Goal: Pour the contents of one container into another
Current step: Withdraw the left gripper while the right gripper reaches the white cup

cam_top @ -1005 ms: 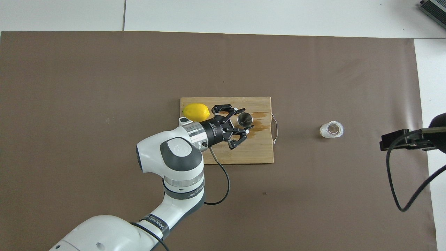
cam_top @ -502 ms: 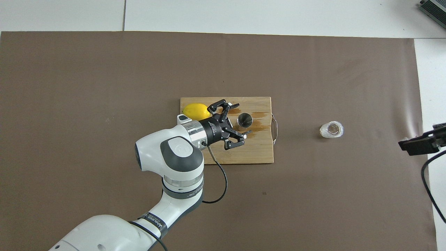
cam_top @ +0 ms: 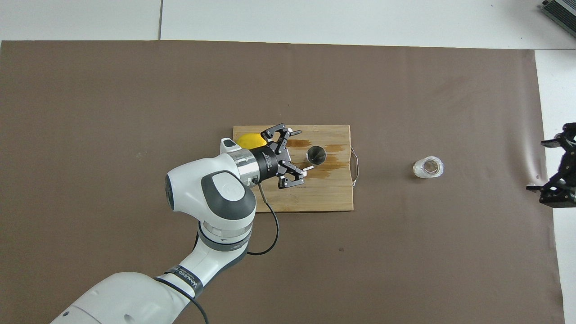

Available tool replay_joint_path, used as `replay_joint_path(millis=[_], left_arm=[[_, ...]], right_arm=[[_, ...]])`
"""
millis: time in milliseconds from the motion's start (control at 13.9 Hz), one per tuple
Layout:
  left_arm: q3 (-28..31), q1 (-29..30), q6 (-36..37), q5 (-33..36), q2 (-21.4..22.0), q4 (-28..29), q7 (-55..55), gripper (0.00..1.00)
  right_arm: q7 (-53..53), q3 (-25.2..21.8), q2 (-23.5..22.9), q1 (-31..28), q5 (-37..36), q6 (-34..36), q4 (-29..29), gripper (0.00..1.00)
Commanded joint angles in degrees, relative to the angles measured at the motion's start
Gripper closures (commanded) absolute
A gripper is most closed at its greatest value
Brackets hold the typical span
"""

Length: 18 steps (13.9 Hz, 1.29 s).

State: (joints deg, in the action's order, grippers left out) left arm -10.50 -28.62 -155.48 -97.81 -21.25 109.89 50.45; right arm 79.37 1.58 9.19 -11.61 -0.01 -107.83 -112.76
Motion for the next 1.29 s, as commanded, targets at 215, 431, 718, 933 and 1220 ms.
replay_joint_path(millis=[215, 431, 718, 933, 1220], left_arm=[[0.0, 5.4, 6.1, 9.4, 3.1, 3.1, 1.2, 0.0], [0.1, 8.4, 11.0, 18.5, 3.9, 3.1, 6.6, 0.0], [0.1, 12.3, 18.7, 35.1, 6.2, 2.3, 15.2, 0.0], [0.2, 15.1, 22.7, 45.7, 8.1, 2.3, 15.4, 0.0], [0.6, 18.8, 29.2, 63.3, 10.6, 1.4, 15.1, 0.0]], right_arm=[[22.9, 0.2, -10.4, -7.1, 16.3, -4.3, -2.5, 0.0], [27.8, 0.2, -14.4, -7.7, 23.0, -7.1, -3.5, 0.0], [32.9, 0.2, -18.2, -7.0, 30.6, -10.3, -4.4, 0.0], [33.6, 0.5, -18.6, -6.1, 35.8, -14.6, -7.7, 0.0], [35.2, 0.5, -21.3, -2.5, 41.0, -15.1, -7.8, 0.0]])
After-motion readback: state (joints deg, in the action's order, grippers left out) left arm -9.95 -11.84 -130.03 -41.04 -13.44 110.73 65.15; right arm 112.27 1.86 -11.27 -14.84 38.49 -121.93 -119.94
